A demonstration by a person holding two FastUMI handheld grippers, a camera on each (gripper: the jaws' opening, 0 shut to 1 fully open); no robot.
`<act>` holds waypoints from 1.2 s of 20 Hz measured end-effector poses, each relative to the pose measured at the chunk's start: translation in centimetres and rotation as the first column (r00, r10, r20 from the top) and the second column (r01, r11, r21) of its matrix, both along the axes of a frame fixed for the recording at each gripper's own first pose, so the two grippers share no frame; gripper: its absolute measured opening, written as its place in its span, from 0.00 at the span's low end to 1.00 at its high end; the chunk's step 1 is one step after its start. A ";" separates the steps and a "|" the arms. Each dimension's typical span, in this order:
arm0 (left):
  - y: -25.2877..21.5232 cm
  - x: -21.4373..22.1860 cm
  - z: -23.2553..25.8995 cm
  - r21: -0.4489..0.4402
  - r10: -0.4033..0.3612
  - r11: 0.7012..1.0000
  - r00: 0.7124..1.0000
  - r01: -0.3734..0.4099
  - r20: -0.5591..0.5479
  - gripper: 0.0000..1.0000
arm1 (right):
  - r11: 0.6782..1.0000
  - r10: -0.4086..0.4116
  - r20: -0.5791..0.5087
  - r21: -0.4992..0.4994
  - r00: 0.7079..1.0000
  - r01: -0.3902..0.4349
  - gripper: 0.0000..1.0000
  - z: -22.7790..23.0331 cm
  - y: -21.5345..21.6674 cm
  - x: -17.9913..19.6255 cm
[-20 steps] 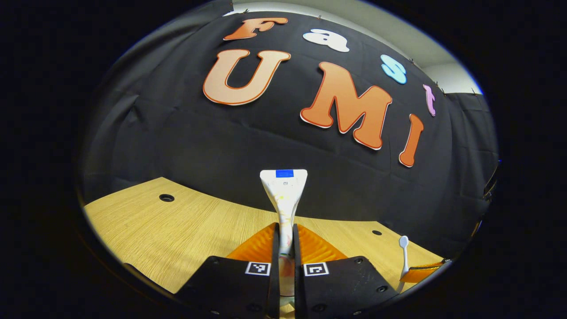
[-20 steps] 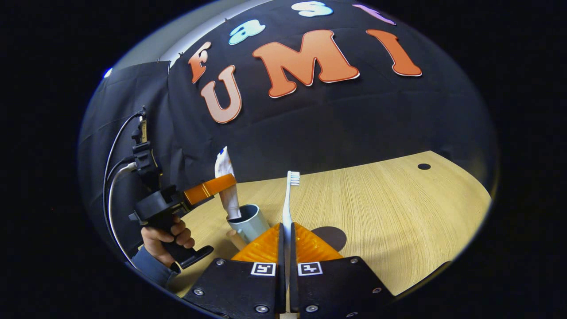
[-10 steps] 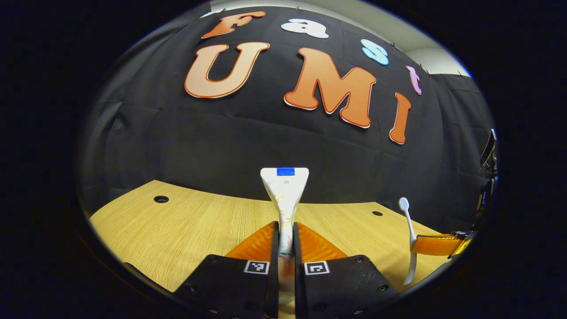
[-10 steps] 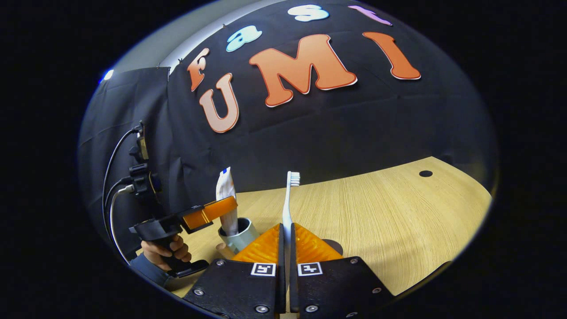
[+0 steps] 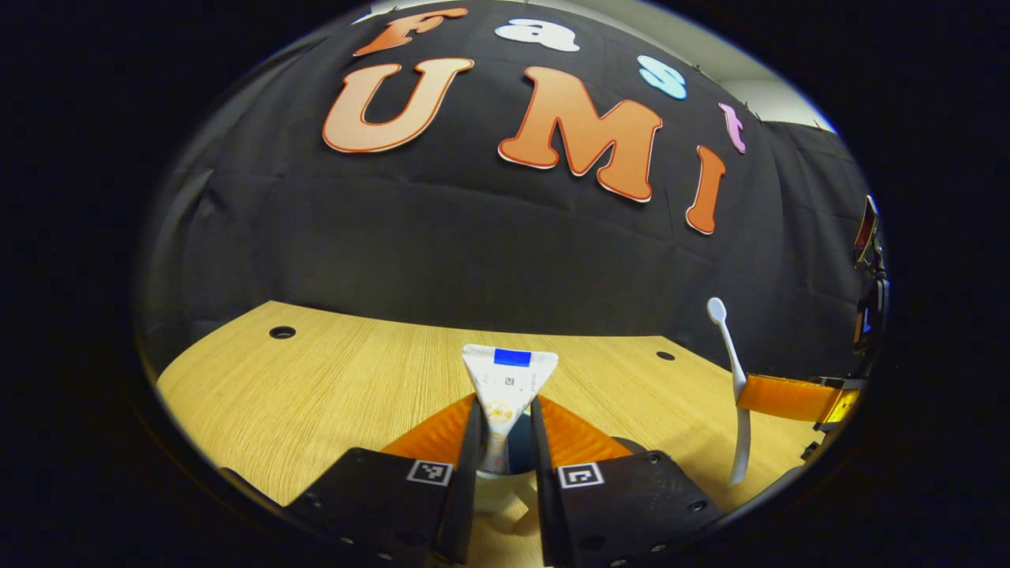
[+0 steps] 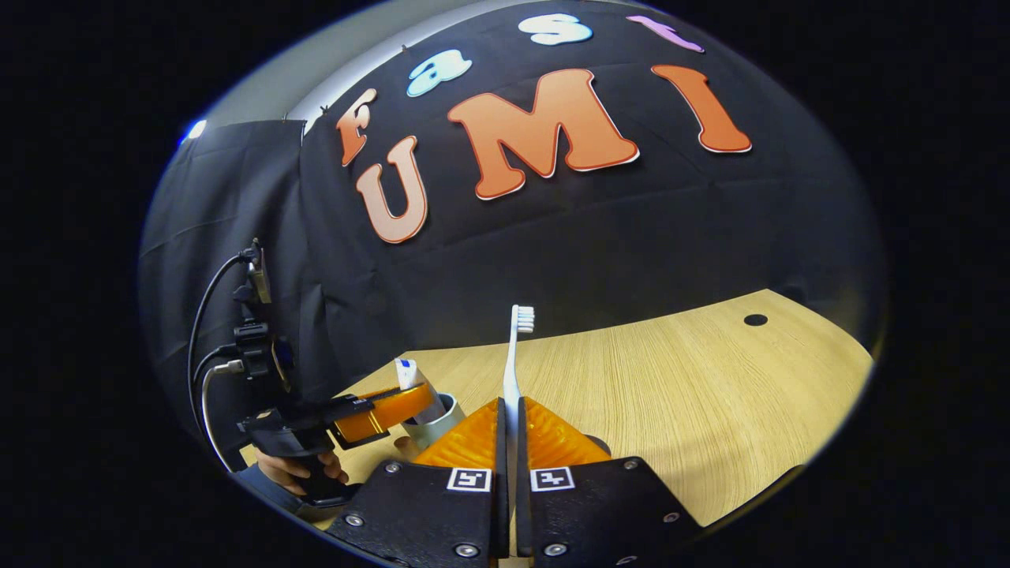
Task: Put the toothbrush and toothpaste on the desktop into the cup, then pick up the cup and place it on the coaster on the desktop.
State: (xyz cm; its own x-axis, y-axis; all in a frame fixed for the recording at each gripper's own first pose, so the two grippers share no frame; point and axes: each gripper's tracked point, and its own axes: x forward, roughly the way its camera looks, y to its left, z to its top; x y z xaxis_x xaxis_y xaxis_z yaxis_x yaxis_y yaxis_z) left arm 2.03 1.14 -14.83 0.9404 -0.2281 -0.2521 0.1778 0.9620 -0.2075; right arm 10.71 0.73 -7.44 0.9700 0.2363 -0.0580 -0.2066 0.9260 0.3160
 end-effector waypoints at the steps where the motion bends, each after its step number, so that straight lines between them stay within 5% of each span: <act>1: 0.3 -0.6 0.6 0.002 0.001 1.000 1.000 -0.001 0.022 0.36 | 1.000 0.008 0.006 0.005 1.000 -0.008 0.04 0.4 0.5 -0.2; 6: 1.8 -2.8 4.0 0.041 0.016 0.999 0.993 -0.021 0.115 0.79 | 0.999 0.016 0.061 0.029 0.998 -0.018 0.04 3.2 2.6 0.2; 12: 4.0 -5.1 5.8 0.076 0.040 0.996 0.985 -0.053 0.170 0.93 | 0.994 0.047 0.167 0.094 0.985 -0.063 0.04 6.6 4.8 1.5; 24: 7.3 -5.4 4.9 0.093 0.056 0.993 0.980 -0.075 0.189 0.96 | 0.988 -0.014 0.276 0.154 0.961 -0.029 0.04 8.4 7.1 8.9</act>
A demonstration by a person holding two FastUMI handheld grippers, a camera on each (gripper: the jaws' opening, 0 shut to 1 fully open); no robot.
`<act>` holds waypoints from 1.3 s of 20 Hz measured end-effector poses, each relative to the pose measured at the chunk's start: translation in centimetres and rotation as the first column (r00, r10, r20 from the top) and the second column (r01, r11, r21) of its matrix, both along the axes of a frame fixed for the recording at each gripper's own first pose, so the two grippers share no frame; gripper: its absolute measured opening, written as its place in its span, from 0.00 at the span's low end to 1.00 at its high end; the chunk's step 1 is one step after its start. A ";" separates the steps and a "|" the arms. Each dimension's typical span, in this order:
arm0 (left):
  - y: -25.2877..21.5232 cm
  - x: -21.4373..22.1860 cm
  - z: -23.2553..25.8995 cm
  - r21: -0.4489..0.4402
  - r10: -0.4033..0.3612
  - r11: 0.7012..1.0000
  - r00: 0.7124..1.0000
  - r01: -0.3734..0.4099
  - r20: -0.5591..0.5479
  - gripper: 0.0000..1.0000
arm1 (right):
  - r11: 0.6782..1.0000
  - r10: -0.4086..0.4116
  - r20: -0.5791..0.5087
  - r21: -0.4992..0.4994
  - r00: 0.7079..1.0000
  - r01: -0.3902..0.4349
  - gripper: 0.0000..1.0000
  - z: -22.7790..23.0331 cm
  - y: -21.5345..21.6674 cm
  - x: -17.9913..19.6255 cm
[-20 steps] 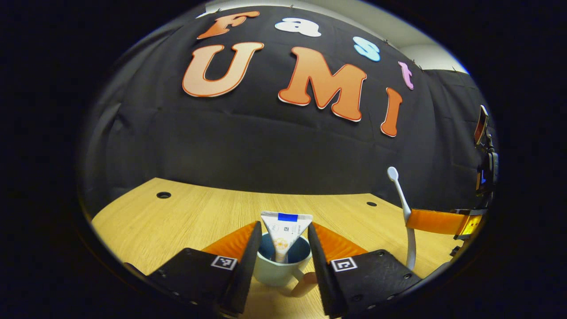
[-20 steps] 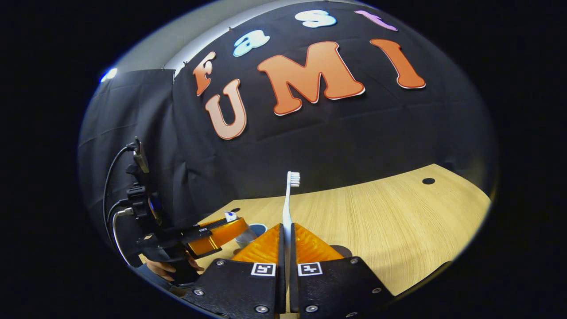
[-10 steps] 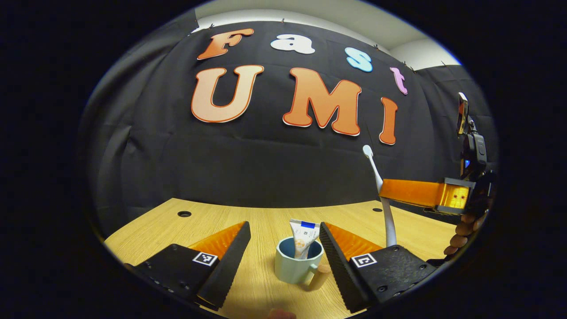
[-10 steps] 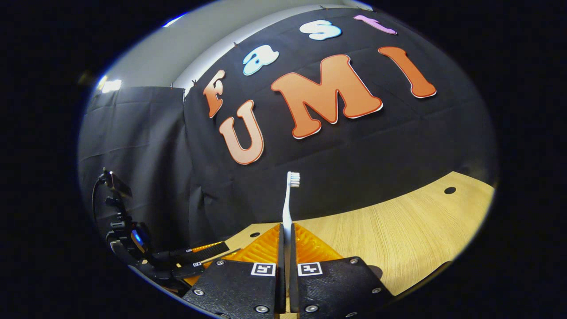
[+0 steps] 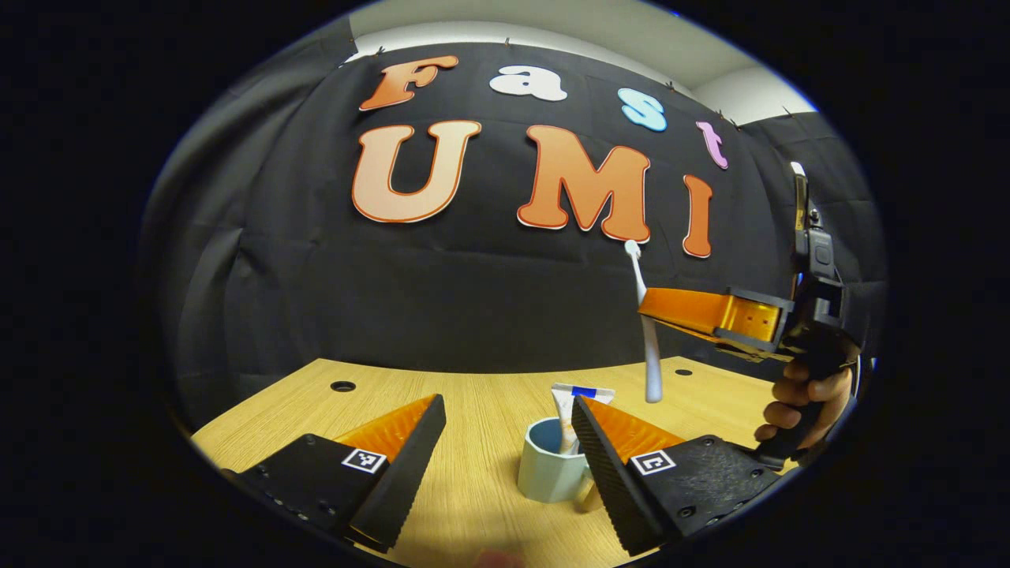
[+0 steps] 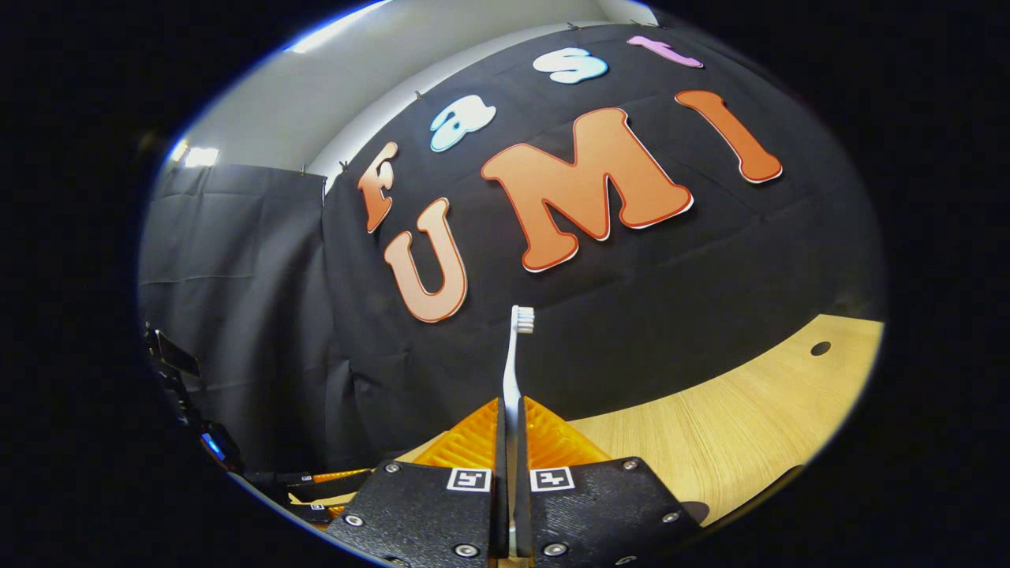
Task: Put the toothbrush and toothpaste on the desktop into the cup, then pick up the cup and place it on the coaster on the desktop.
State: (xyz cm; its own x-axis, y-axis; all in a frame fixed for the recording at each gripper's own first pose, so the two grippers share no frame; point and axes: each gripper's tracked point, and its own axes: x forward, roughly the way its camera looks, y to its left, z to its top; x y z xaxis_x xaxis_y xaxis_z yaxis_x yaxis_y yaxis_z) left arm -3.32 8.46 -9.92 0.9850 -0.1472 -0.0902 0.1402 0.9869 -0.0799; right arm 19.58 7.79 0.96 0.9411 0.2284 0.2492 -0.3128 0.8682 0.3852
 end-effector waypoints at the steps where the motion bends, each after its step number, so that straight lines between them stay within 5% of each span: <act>1: 0.3 0.1 -0.4 0.004 0.001 1.000 1.000 -0.001 -0.006 0.96 | 1.000 0.002 -0.011 0.007 1.000 -0.002 0.04 -0.5 0.3 0.7; 12: 1.6 0.4 -2.2 0.012 0.017 1.000 0.998 -0.017 -0.054 0.96 | 0.999 0.014 -0.056 -0.036 0.998 -0.016 0.05 -4.4 2.5 3.8; 22: 0.5 -1.2 -1.7 0.003 0.014 1.000 0.996 -0.014 -0.091 0.96 | 0.990 0.056 -0.134 -0.119 0.989 -0.072 0.07 -6.5 3.3 1.8; 25: 0.2 -1.7 -1.1 0.004 0.036 0.999 0.994 -0.035 -0.107 0.96 | 0.990 0.063 -0.166 -0.114 0.984 -0.083 0.21 -6.5 2.3 0.4; 26: 0.0 -1.8 -1.1 0.016 0.042 0.999 0.992 -0.041 -0.117 0.96 | 0.992 0.051 -0.159 -0.108 0.986 -0.068 0.34 -6.1 1.5 -0.1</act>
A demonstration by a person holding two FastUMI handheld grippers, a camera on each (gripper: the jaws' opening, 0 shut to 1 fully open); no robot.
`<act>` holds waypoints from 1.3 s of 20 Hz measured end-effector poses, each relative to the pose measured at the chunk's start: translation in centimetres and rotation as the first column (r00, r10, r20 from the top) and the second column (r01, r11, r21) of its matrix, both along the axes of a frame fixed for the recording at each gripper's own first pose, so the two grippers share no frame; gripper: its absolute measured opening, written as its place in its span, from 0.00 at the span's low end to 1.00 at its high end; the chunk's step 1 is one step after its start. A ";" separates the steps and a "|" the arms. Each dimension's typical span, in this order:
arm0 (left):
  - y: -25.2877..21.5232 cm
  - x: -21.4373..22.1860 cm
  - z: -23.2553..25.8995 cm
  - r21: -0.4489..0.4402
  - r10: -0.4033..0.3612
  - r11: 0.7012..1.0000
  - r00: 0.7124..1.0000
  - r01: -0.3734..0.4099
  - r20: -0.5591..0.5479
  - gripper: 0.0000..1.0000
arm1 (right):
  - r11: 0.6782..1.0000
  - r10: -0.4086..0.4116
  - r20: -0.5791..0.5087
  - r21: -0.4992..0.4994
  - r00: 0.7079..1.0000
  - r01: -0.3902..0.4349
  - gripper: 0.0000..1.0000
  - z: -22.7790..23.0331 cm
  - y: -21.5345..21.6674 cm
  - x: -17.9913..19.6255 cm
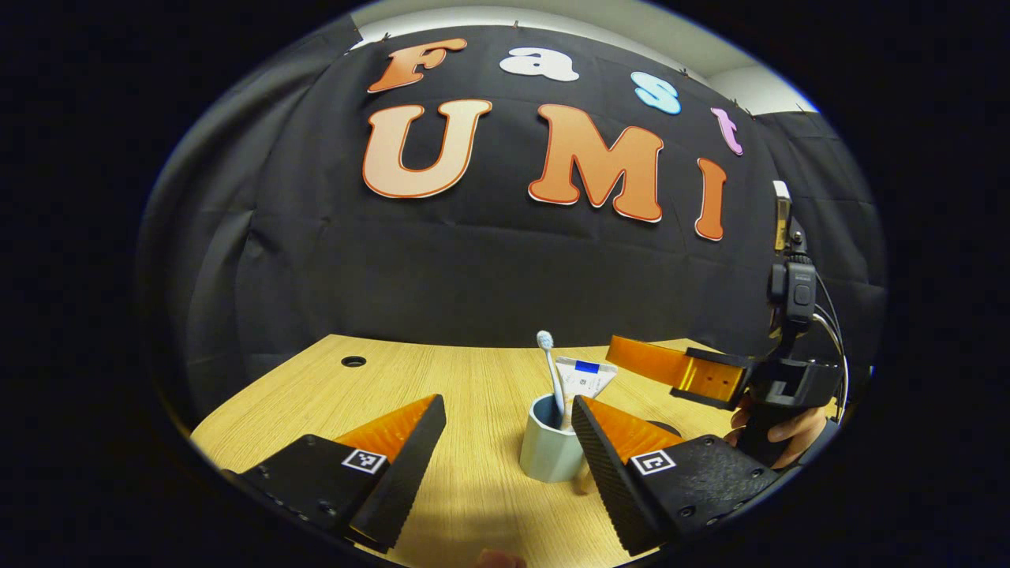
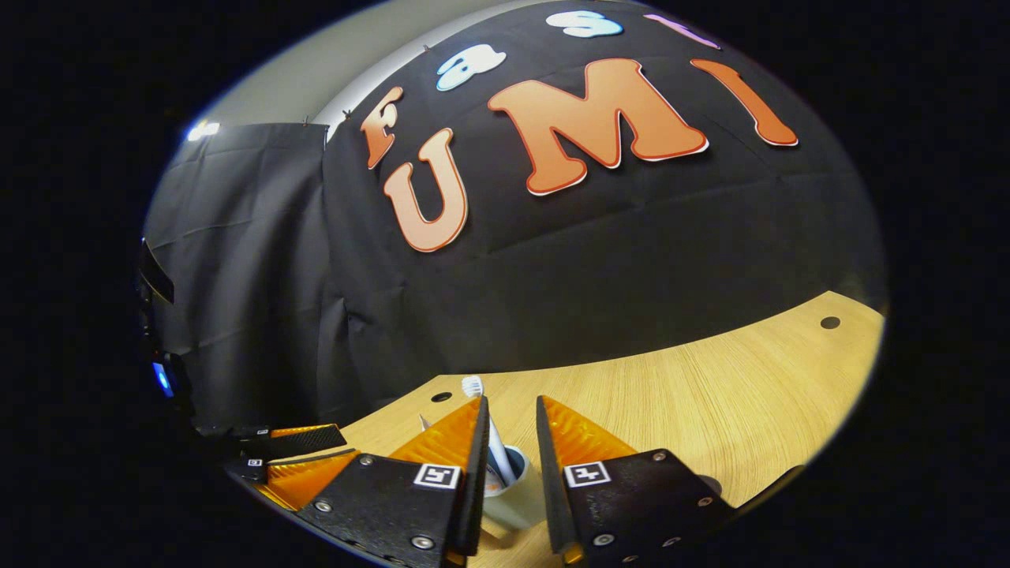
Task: Put the toothbrush and toothpaste on the desktop into the cup, then pick up the cup and place it on the coaster on the desktop.
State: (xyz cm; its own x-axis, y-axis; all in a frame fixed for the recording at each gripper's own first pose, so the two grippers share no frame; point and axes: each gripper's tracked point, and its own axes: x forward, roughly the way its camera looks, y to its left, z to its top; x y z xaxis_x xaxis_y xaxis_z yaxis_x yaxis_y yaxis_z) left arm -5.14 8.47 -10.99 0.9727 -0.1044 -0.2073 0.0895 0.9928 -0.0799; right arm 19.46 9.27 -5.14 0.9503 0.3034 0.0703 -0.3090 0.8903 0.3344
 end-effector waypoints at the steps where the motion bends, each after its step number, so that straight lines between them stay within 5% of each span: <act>1: -0.1 -0.1 0.2 0.011 0.007 1.000 1.000 -0.006 -0.008 0.96 | 1.000 -0.016 0.015 0.003 1.000 0.016 0.41 0.6 -0.9 -0.5; 7: -2.3 -0.3 1.7 -0.005 0.005 1.000 0.997 -0.005 -0.078 0.96 | 0.990 -0.133 0.112 -0.030 0.985 0.137 0.77 4.6 -6.9 -4.6; 15: -5.9 0.6 1.2 -0.115 -0.081 0.992 0.952 0.049 -0.294 0.96 | 0.960 -0.250 0.164 -0.088 0.954 0.266 0.87 6.1 -14.5 -10.4; 26: -7.0 1.5 -2.2 -0.137 -0.062 0.990 0.766 -0.034 -0.640 0.97 | 0.928 -0.324 0.158 -0.137 0.933 0.346 0.87 3.4 -20.6 -14.2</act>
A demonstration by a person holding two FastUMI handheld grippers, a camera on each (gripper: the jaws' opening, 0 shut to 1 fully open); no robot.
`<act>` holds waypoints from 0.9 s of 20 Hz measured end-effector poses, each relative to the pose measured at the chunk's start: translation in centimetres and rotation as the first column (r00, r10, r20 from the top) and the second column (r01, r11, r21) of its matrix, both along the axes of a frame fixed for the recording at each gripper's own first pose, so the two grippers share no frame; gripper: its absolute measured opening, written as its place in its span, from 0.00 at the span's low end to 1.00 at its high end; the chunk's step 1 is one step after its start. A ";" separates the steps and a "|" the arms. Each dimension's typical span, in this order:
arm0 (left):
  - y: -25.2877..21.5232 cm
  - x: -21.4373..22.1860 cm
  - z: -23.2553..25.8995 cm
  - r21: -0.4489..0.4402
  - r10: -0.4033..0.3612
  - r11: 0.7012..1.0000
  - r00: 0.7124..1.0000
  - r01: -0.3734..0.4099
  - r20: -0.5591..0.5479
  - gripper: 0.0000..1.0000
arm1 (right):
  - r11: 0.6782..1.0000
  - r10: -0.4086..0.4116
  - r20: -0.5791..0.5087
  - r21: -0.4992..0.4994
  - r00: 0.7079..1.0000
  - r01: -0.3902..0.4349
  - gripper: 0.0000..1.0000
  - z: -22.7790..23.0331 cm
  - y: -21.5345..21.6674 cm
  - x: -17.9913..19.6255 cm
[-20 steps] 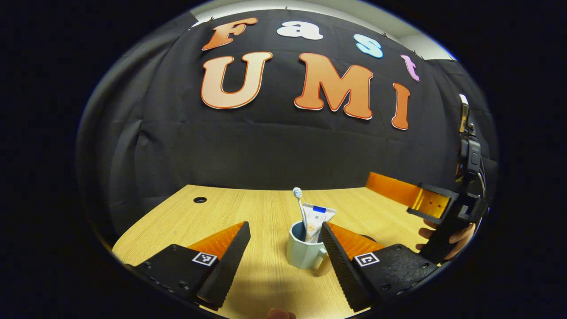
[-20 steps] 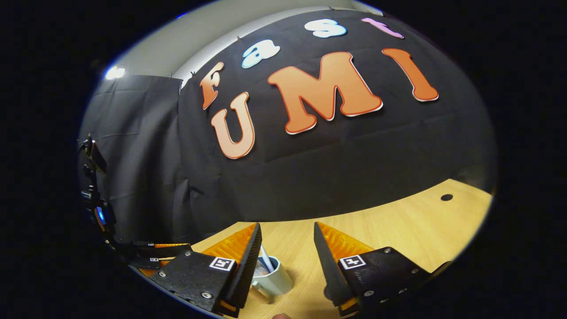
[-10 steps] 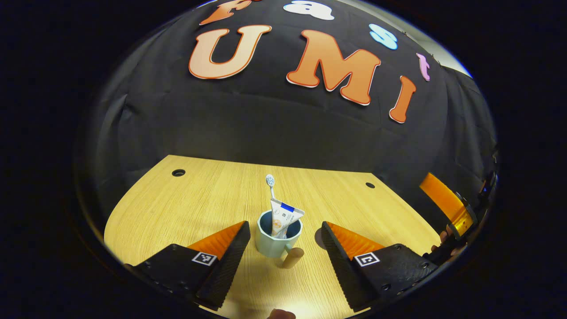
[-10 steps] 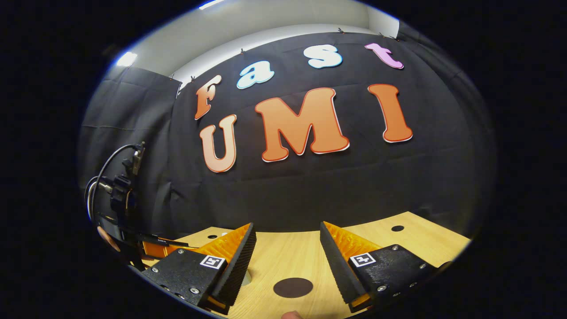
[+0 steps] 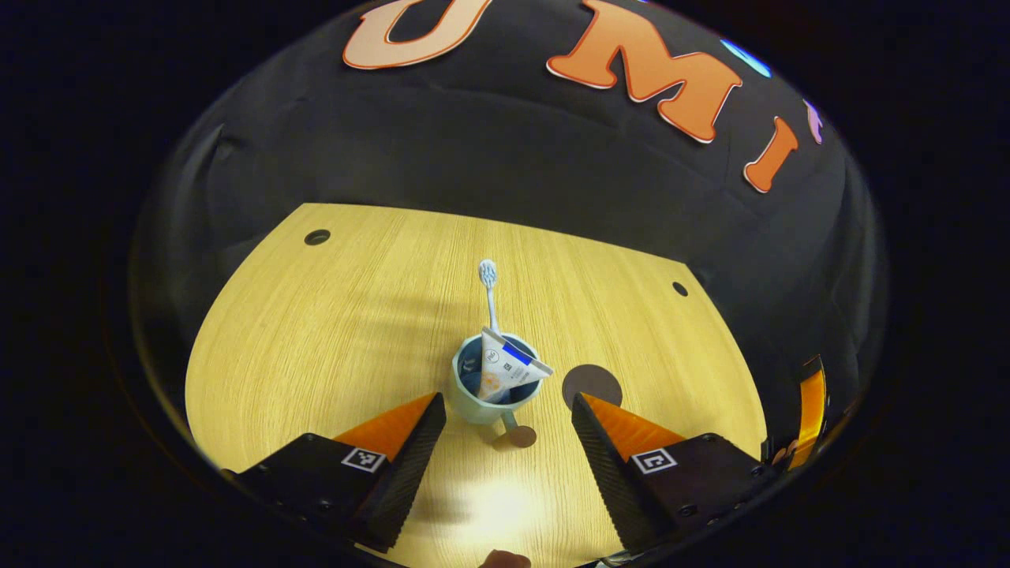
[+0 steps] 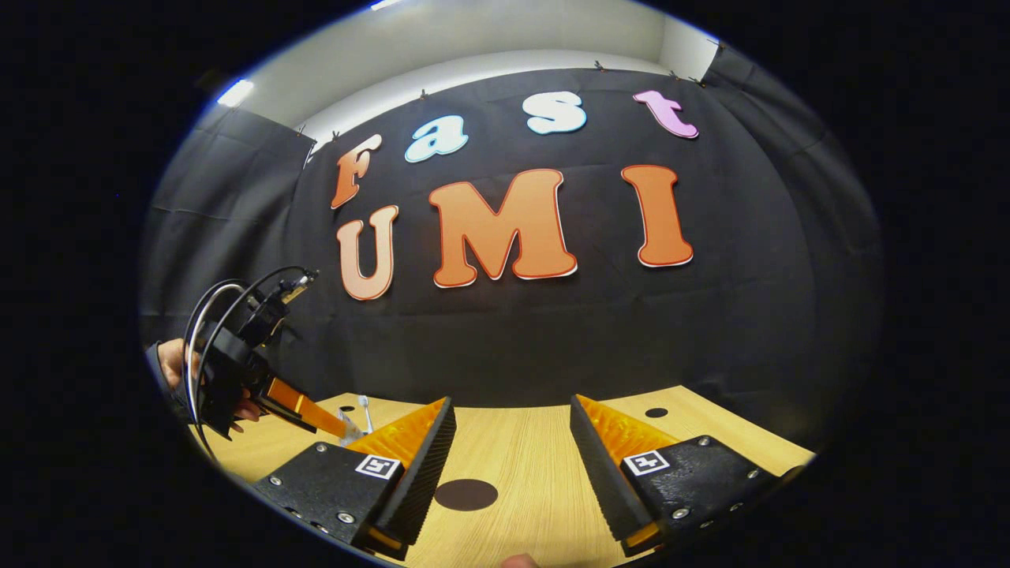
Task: Put the toothbrush and toothpaste on the desktop into the cup, then pick up the cup and place it on the coaster on the desktop.
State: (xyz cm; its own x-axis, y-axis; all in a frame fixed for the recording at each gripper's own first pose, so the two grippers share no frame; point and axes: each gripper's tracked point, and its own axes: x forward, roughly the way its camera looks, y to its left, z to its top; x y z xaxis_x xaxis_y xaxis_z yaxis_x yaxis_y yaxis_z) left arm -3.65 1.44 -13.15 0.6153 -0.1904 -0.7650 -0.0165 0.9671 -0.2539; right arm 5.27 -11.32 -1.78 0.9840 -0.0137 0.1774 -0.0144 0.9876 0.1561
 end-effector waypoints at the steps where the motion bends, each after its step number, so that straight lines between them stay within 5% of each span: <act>1: -0.3 0.0 -0.6 0.006 0.006 1.000 0.999 -0.006 -0.033 0.96 | 1.000 -0.004 -0.001 0.000 1.000 0.004 0.88 -0.1 -0.4 -0.3; 3: -0.9 -0.1 -2.2 0.014 0.016 1.000 0.994 -0.014 -0.106 0.97 | 1.000 -0.005 0.006 0.002 1.000 0.005 0.96 -0.1 -0.8 -1.0; 4: -1.1 -0.1 -2.7 0.020 0.019 1.000 0.991 -0.017 -0.133 0.97 | 1.000 -0.005 0.008 0.002 1.000 0.005 0.90 -0.2 -1.0 -1.2; 6: -1.8 0.3 -3.6 0.011 0.028 1.000 0.984 -0.026 -0.175 0.97 | 1.000 -0.012 0.012 -0.003 1.000 0.012 0.96 -0.5 -1.6 -1.8; 7: -1.9 0.1 -4.3 0.016 0.040 0.999 0.977 -0.038 -0.208 0.97 | 1.000 -0.016 0.014 -0.004 1.000 0.016 0.90 -0.6 -1.8 -2.1; 13: -1.6 0.6 -7.0 0.076 0.104 0.993 0.944 -0.085 -0.312 0.95 | 1.000 -0.025 0.025 0.013 0.999 0.024 0.90 -0.9 -2.6 -3.1; 18: -0.5 1.9 -8.5 0.108 0.157 0.986 0.919 -0.126 -0.363 0.65 | 1.000 -0.021 0.020 0.003 1.000 0.021 0.90 -1.4 -2.2 -3.3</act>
